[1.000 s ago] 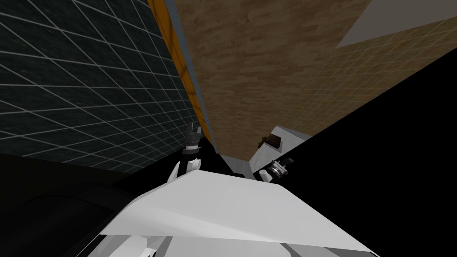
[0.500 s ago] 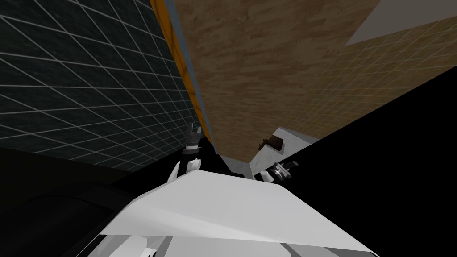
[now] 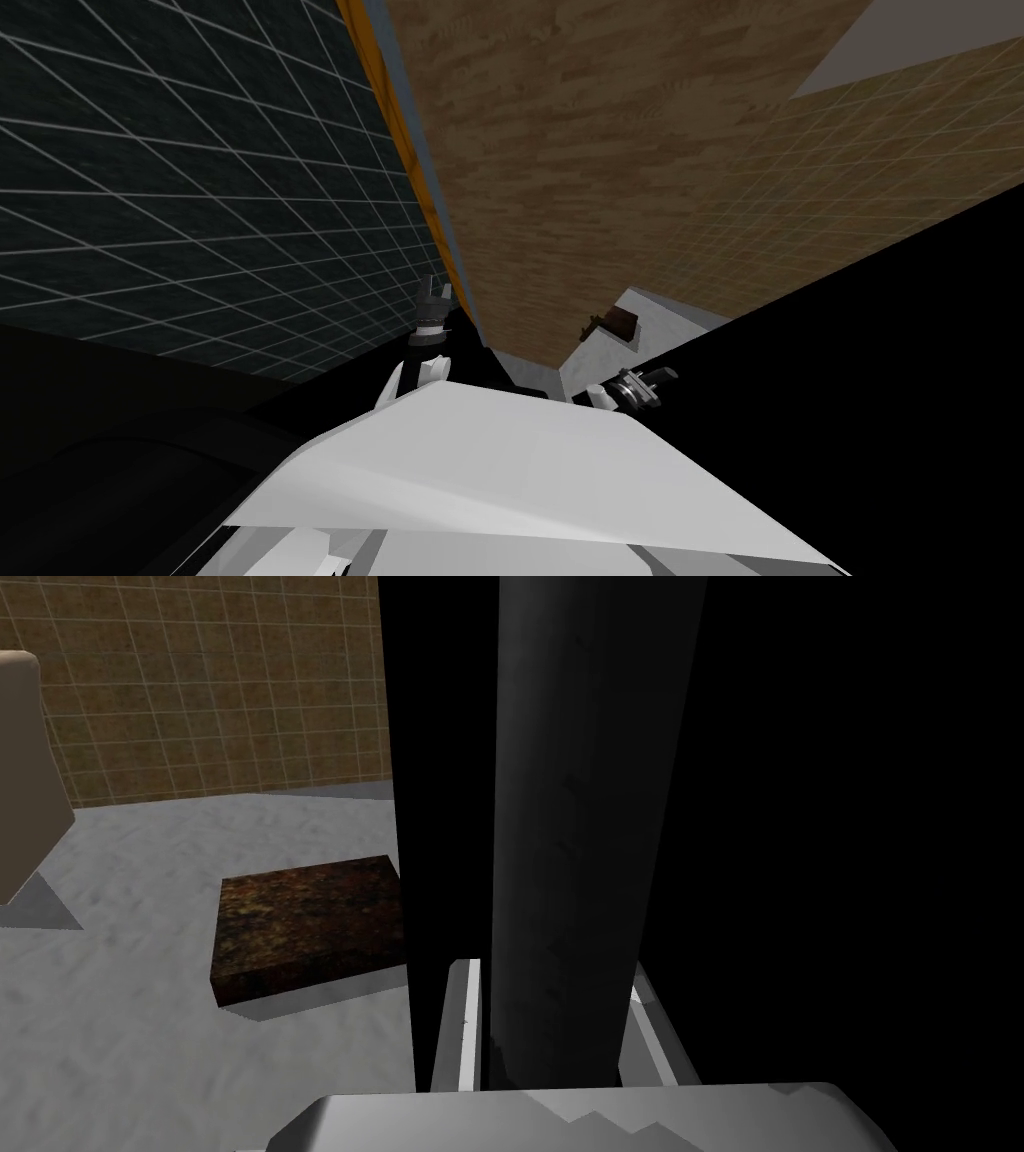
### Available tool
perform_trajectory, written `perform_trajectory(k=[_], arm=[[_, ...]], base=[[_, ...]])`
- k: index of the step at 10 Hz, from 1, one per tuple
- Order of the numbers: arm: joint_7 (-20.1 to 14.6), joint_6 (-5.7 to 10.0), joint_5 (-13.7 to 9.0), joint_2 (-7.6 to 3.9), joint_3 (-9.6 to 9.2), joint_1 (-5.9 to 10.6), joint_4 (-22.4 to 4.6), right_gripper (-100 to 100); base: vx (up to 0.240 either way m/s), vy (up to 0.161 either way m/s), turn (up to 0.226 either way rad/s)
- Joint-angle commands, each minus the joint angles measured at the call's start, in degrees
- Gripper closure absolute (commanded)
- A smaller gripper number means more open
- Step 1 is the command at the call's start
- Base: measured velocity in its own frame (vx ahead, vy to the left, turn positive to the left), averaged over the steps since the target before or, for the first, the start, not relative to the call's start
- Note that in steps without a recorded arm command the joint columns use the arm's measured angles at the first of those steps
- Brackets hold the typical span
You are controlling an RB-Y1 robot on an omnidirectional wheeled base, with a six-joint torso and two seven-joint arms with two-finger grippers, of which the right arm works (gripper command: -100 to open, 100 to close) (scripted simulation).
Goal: Push the door open
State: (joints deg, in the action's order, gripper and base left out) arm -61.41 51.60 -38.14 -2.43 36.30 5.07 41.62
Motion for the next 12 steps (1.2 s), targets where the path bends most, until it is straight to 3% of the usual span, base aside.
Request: perform_trajectory(k=[1, 3, 4, 8, 9, 12], arm=[[0.13, 0.70, -0.25, -0.49, 2.10, 0.12, -0.14, 100], [0.24, 0.71, -0.38, -0.22, 3.92, 0.21, -0.19, 100], [0.24, 0.71, -0.38, -0.22, 3.92, 0.21, -0.19, 100], [0.49, 0.75, -0.67, 0.65, 8.25, 0.45, -0.29, 100], [0.50, 0.39, -0.67, 0.91, 7.58, 0.26, -0.13, 100], [1.57, 2.93, -2.10, 0.03, 10.03, 1.15, -0.79, 100]], base=[[0.075, -0.044, 0.053], [0.076, -0.048, 0.061], [0.053, -0.033, -0.005], [0.084, -0.050, 0.054], [0.031, -0.027, 0.003], [-0.008, -0.166, 0.098]])
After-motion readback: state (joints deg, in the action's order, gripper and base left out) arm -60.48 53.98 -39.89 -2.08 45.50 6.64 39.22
